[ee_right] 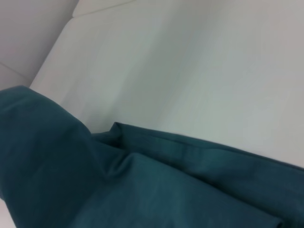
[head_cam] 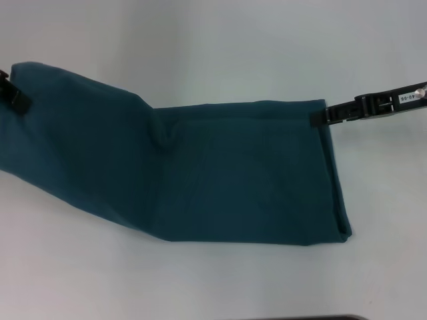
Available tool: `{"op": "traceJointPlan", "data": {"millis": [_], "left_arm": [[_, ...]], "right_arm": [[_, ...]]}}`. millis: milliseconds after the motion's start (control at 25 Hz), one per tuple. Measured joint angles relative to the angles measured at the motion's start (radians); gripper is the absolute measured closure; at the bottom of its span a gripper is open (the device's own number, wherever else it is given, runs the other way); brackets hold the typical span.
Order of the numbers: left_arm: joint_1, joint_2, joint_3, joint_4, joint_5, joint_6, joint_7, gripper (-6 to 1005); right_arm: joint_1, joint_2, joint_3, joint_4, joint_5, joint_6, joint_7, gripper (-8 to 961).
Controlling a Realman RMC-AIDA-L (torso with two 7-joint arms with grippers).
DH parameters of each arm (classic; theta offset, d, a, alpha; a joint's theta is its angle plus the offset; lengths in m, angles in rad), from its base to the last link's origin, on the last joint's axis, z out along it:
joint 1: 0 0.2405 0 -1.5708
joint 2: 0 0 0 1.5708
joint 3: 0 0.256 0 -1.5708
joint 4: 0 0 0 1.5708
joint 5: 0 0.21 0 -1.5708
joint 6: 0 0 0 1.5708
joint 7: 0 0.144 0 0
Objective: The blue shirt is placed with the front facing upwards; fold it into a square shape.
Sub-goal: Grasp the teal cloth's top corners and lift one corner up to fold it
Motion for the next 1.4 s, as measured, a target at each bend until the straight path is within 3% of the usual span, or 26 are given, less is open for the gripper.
{"op": "traceJointPlan", "data": {"millis": [520, 720, 920, 1280, 1400], "left_arm": [[-0.053, -0.037, 0.072, -0.065, 0.002, 0.039, -0.181, 910], [-0.066, -0.073, 0.123, -0.151, 0.048, 0.037, -0.26, 911], [-0.122, -0.113, 0.131, -0.158, 0.076, 0.049, -0.283, 911], [-0.192, -0.165, 0.201, -0.189, 0.097, 0.072, -0.362, 911], [-0.202, -0.169, 0.206, -0.2, 0.095, 0.079, -0.37, 910]], "right_arm": [[0.001, -0.004, 0.001, 0.001, 0.0, 0.022, 0.011, 308], [0.0, -0.002, 0.0, 0.001, 0.0, 0.028, 0.011, 309], [-0.001, -0.003, 0.001, 0.001, 0.0, 0.032, 0.013, 309], [0.001, -0.006, 0.007, 0.0, 0.001, 0.038, 0.012, 310], [0.001, -0.005, 0.003, 0.0, 0.002, 0.041, 0.008, 310]]}}
